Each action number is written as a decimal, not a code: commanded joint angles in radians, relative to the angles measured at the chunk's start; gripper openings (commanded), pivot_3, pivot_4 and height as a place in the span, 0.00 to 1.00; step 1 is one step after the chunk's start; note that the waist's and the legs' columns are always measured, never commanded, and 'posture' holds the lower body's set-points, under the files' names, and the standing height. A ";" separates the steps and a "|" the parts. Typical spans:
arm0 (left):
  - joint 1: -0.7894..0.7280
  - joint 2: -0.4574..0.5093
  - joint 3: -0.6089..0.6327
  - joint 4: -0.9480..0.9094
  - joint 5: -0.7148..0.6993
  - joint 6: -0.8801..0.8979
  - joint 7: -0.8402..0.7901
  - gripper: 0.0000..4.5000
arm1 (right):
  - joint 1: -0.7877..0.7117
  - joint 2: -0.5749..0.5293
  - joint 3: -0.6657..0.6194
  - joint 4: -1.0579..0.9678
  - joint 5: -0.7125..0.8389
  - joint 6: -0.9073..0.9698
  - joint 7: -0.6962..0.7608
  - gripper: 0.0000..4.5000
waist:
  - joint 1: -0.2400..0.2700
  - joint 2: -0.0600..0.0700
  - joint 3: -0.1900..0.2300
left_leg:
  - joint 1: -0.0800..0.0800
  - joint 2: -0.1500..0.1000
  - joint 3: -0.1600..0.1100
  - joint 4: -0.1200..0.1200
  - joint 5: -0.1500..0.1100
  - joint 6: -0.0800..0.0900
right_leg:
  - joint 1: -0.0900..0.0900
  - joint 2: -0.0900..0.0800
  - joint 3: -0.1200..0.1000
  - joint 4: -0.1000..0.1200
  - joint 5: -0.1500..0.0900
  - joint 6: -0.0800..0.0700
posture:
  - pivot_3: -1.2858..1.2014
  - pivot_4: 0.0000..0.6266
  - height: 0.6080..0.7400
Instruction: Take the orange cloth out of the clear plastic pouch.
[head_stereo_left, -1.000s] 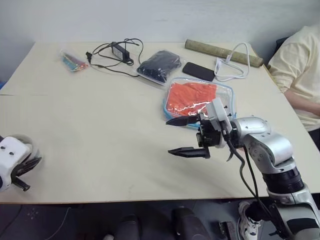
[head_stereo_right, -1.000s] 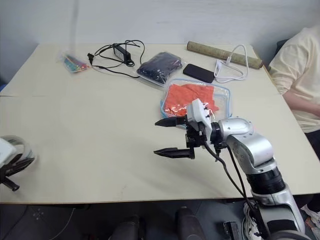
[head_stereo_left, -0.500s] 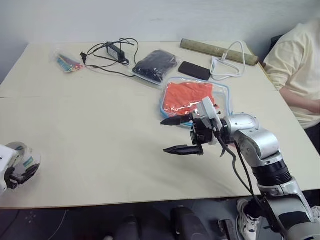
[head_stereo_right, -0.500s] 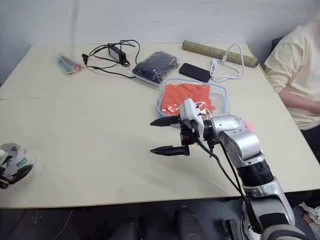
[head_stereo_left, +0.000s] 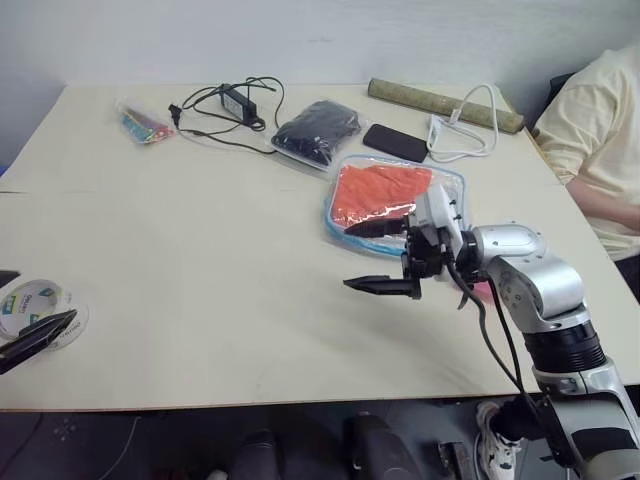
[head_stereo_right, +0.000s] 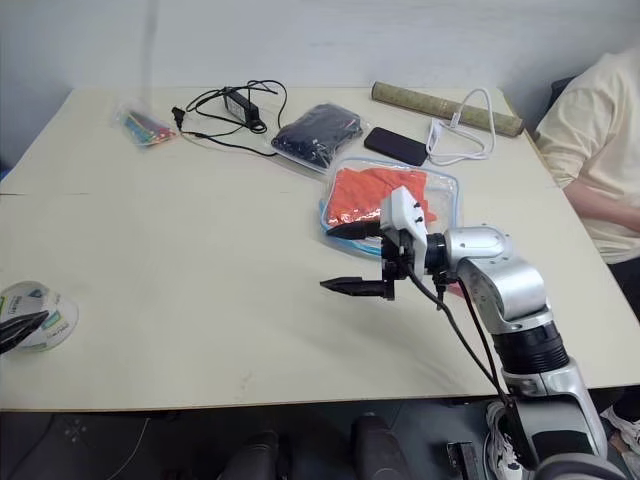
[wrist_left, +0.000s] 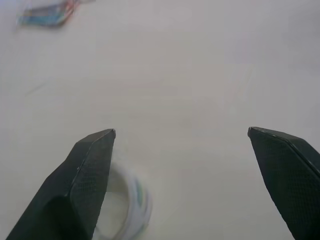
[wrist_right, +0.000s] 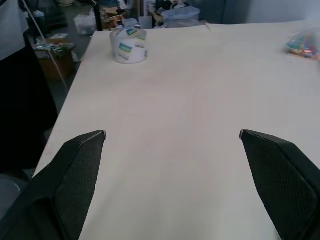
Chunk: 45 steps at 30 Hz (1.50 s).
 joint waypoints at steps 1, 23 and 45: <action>-0.090 0.053 -0.056 -0.089 -0.242 0.096 0.010 1.00 | 0.014 -0.020 -0.023 -0.064 -0.027 -0.004 -0.049 1.00 | 0.001 0.000 0.000 | 0.000 0.000 -0.001 0.000 0.000 0.000 | 0.000 0.000 0.000 0.000 0.000 0.000 | 0.52 0.24 1.00; -0.138 0.160 -0.272 -0.106 -0.278 0.025 0.027 1.00 | -0.151 0.269 0.269 0.345 -0.704 -0.248 -0.706 0.51 | -0.030 0.001 0.001 | -0.001 0.000 0.005 -0.001 0.004 -0.008 | -0.005 0.004 0.005 0.001 0.000 -0.001 | 0.52 0.24 1.00; -0.194 0.131 -0.348 -0.085 -0.258 -0.014 0.093 1.00 | -0.144 0.256 0.249 0.491 -0.709 -0.369 -0.648 0.01 | -0.032 0.001 0.001 | 0.000 0.001 0.005 0.000 0.004 -0.008 | -0.004 0.005 0.006 0.003 0.000 -0.001 | 0.52 0.24 1.00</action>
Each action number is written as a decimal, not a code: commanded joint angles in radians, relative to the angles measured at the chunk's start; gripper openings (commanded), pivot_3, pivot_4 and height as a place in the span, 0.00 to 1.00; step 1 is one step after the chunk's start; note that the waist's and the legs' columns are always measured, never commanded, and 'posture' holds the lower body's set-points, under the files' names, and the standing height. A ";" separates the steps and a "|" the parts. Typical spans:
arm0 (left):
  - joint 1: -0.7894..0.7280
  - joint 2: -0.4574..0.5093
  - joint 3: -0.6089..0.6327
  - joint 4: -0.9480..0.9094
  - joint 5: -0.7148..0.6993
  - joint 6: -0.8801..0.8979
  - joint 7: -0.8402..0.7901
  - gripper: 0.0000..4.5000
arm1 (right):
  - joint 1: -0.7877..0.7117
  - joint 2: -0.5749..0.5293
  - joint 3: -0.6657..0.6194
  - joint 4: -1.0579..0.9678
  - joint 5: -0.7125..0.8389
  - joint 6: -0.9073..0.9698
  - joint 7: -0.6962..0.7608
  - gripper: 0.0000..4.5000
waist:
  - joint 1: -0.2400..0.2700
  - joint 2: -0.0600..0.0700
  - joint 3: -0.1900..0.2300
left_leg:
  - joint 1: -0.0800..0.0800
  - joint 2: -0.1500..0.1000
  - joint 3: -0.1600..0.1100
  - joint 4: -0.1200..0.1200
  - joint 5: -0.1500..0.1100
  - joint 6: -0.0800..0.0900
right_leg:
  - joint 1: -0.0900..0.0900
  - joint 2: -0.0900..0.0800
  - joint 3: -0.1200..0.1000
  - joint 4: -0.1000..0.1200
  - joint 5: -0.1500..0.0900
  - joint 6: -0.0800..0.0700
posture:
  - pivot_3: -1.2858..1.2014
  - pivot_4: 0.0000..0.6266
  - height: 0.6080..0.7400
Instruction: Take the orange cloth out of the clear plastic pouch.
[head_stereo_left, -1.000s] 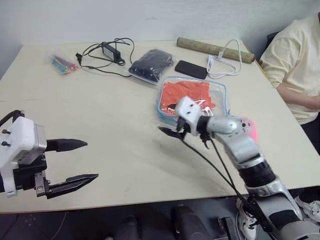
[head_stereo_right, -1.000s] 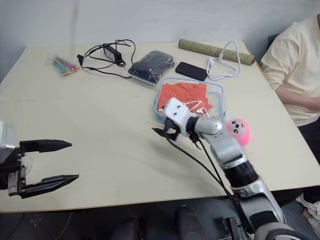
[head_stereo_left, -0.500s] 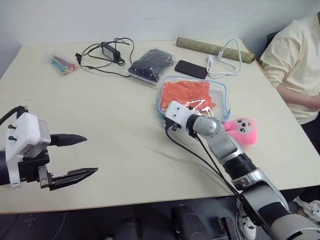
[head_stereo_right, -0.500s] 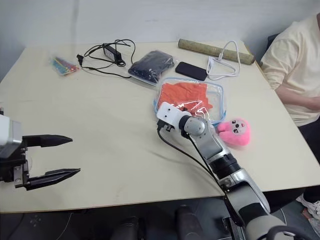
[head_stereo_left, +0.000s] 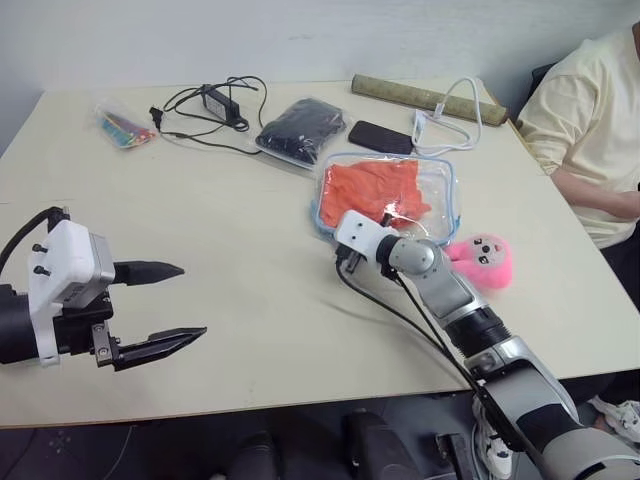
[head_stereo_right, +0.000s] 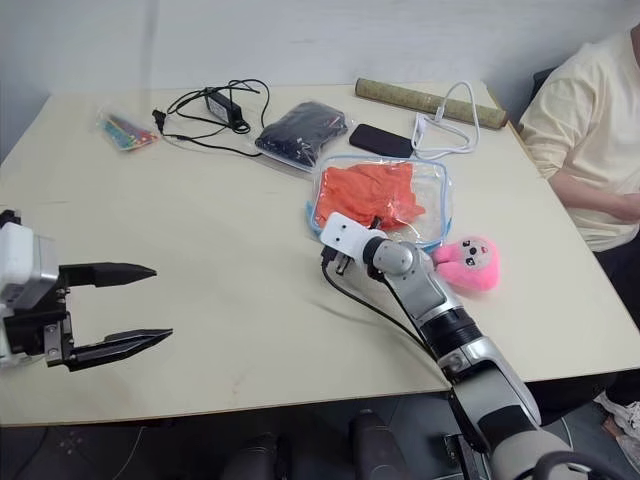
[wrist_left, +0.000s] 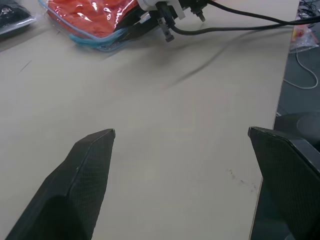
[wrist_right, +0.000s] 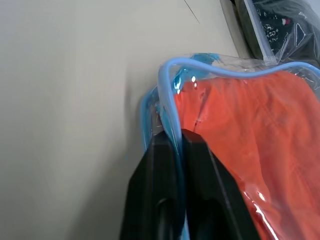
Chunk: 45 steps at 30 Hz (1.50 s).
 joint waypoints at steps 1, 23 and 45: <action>0.021 -0.020 0.050 0.004 0.018 -0.007 0.003 1.00 | 0.000 -0.005 -0.029 -0.018 0.032 -0.024 0.063 0.01 | -0.001 0.000 0.000 | 0.000 0.000 0.000 0.000 0.000 0.000 | 0.000 0.000 0.000 0.000 0.000 0.000 | 0.52 0.24 1.00; 0.201 -0.074 0.226 -0.103 -0.016 0.047 -0.012 1.00 | 0.002 0.242 0.150 -0.258 0.202 0.397 0.291 0.01 | -0.004 0.000 0.000 | 0.000 0.002 -0.001 -0.001 0.000 -0.001 | 0.000 0.001 -0.001 0.000 0.000 -0.001 | 0.52 0.24 1.00; 0.002 -0.013 -0.087 0.009 -0.003 -0.067 0.004 1.00 | -0.073 -0.037 -0.373 -0.605 0.680 0.961 0.399 1.00 | 0.004 0.000 0.000 | -0.001 0.002 -0.003 -0.003 -0.001 0.000 | 0.000 0.000 -0.002 -0.003 0.000 -0.001 | 0.52 0.24 1.00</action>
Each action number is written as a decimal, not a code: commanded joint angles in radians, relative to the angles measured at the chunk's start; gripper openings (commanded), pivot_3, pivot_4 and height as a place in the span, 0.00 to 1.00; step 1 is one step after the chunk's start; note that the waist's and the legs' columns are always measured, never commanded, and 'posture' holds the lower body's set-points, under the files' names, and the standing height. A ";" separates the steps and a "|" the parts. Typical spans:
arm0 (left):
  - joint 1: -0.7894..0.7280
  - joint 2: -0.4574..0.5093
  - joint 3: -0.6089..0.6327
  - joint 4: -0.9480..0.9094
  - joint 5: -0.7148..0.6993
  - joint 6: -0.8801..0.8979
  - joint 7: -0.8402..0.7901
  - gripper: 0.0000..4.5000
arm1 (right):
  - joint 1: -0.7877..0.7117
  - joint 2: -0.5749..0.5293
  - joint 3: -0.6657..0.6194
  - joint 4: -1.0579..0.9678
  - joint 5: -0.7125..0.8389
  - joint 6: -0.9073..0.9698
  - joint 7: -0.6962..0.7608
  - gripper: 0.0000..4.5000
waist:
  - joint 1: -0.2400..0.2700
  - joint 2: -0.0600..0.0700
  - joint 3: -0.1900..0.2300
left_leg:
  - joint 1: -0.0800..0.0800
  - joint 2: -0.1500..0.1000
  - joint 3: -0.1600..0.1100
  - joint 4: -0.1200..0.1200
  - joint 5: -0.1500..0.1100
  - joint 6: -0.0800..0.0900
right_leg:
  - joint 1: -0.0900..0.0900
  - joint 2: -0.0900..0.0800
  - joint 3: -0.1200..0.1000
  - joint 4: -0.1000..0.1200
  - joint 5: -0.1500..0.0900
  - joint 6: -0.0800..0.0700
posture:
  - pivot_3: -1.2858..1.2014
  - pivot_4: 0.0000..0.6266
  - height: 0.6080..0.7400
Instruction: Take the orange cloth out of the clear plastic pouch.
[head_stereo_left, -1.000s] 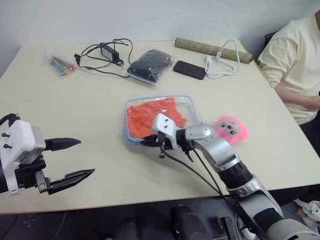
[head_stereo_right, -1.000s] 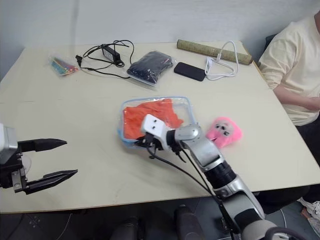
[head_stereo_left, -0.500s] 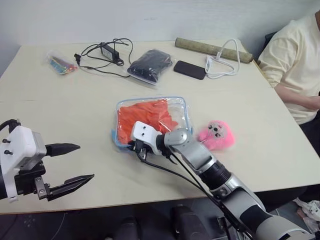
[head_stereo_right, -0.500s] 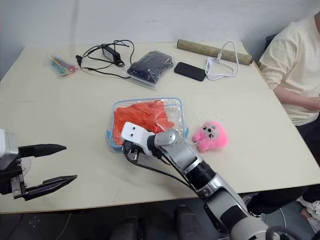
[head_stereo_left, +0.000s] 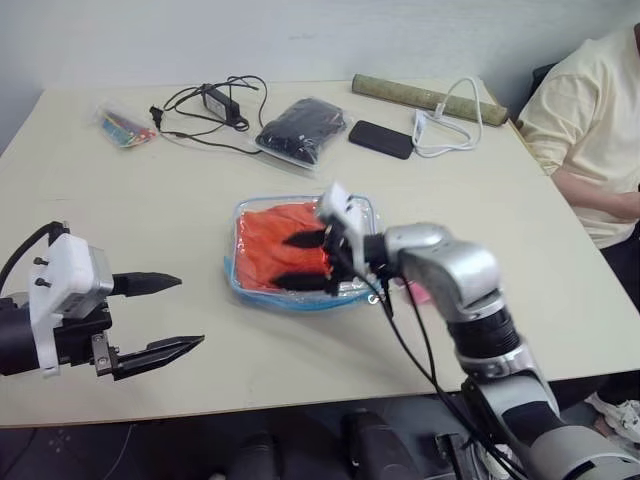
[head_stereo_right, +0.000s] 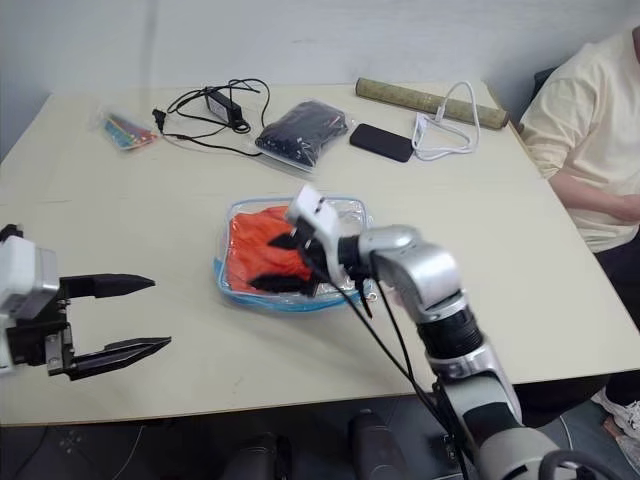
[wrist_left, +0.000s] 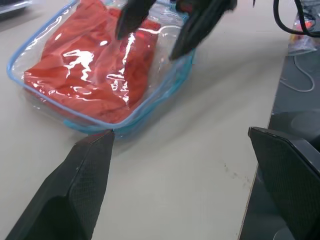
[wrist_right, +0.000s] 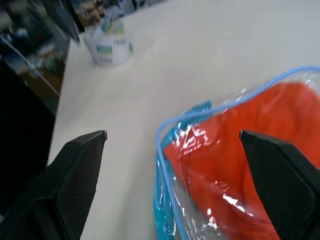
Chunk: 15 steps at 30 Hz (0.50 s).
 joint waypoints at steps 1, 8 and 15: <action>-0.044 0.008 -0.052 0.000 -0.012 -0.025 0.014 1.00 | -0.007 -0.140 -0.150 -0.011 0.018 0.034 -0.050 1.00 | 0.002 0.000 0.000 | 0.000 -0.001 0.000 -0.001 0.000 0.000 | 0.000 -0.001 0.000 -0.001 0.000 0.000 | 0.52 0.24 1.00; -0.077 -0.008 -0.120 0.014 0.002 -0.053 0.006 1.00 | 0.158 -0.547 -0.285 0.122 -0.027 -0.044 0.018 1.00 | 0.027 0.000 0.000 | -0.001 -0.004 0.004 -0.008 -0.001 0.004 | 0.000 -0.003 0.001 -0.011 0.000 0.001 | 0.52 0.24 1.00; -0.122 -0.009 -0.148 0.018 -0.037 -0.056 0.006 1.00 | 0.317 -0.586 -0.362 0.120 0.069 0.016 0.039 1.00 | 0.014 0.001 0.000 | 0.001 0.000 0.006 -0.009 -0.001 0.003 | 0.000 0.002 0.004 -0.010 0.000 0.001 | 0.52 0.24 1.00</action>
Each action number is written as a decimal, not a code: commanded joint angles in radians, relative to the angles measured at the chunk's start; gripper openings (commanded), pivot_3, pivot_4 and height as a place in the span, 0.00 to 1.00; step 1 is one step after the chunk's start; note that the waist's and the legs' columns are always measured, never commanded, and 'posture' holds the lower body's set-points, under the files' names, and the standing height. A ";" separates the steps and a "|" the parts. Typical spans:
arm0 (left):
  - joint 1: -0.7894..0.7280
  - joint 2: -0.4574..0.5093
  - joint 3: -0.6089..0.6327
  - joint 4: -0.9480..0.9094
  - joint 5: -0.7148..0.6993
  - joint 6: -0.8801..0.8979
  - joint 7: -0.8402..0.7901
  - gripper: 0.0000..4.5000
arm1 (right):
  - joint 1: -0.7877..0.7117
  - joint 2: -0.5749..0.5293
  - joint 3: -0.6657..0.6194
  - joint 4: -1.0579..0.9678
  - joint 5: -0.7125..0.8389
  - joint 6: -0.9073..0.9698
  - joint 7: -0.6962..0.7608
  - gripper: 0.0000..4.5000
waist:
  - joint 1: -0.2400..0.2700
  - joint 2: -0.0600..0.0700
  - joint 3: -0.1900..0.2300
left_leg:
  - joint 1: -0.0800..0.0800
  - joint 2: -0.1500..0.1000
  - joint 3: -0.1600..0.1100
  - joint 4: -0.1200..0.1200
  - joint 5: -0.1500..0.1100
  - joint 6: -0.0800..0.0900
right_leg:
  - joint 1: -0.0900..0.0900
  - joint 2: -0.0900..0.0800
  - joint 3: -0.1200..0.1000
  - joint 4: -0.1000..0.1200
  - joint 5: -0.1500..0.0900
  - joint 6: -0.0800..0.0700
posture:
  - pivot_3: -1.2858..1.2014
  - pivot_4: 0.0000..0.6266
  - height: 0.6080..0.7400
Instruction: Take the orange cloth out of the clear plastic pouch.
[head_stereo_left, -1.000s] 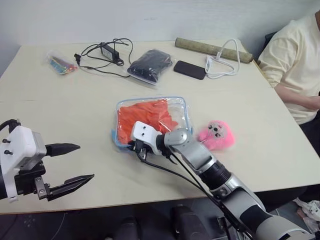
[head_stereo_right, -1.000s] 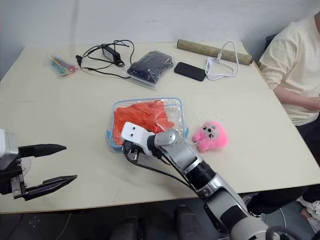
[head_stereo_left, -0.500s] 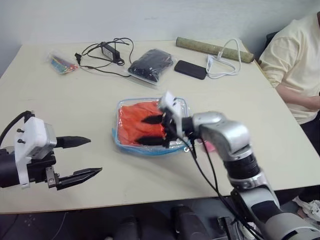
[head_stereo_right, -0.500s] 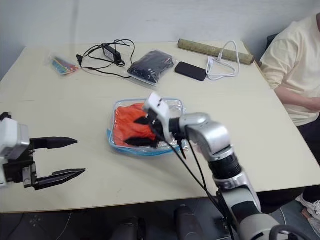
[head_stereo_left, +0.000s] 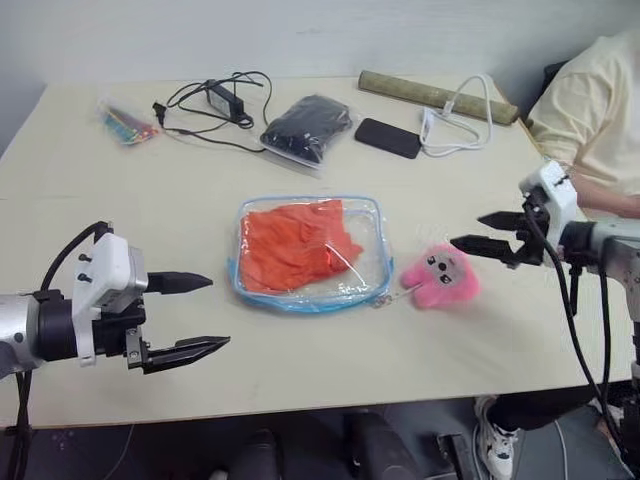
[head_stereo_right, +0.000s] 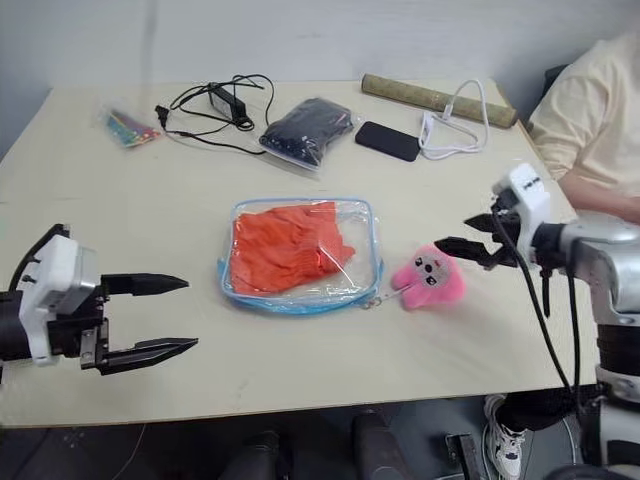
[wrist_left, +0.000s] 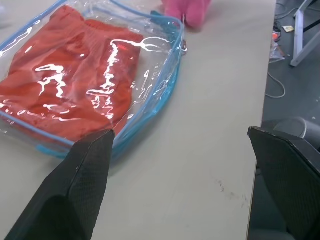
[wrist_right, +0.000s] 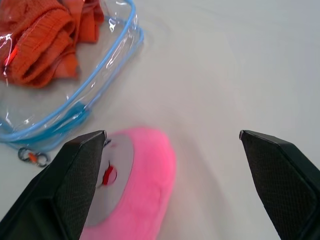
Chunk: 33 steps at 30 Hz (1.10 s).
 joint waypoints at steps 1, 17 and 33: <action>-0.017 0.002 0.004 -0.008 -0.027 -0.012 -0.001 1.00 | 0.035 0.018 -0.067 -0.037 0.078 0.041 -0.007 1.00 | 0.002 0.000 0.000 | 0.001 0.000 0.000 0.000 0.000 0.000 | 0.000 0.000 0.000 0.001 0.000 0.000 | 0.52 0.24 1.00; -0.075 0.010 -0.038 -0.002 -0.020 -0.021 0.016 1.00 | 0.182 0.086 -0.141 0.029 0.146 0.023 -0.119 0.49 | 0.031 0.001 0.000 | 0.000 -0.001 -0.001 0.008 0.001 -0.001 | 0.001 0.000 0.000 0.007 0.001 0.001 | 0.52 0.24 1.00; -0.079 0.015 -0.053 0.005 -0.002 -0.031 0.001 1.00 | 0.232 0.007 -0.136 -0.250 0.348 -0.094 0.181 0.00 | 0.038 0.001 0.001 | 0.000 -0.001 -0.001 0.009 0.001 0.000 | 0.002 0.001 0.000 0.007 0.001 0.001 | 0.52 0.24 1.00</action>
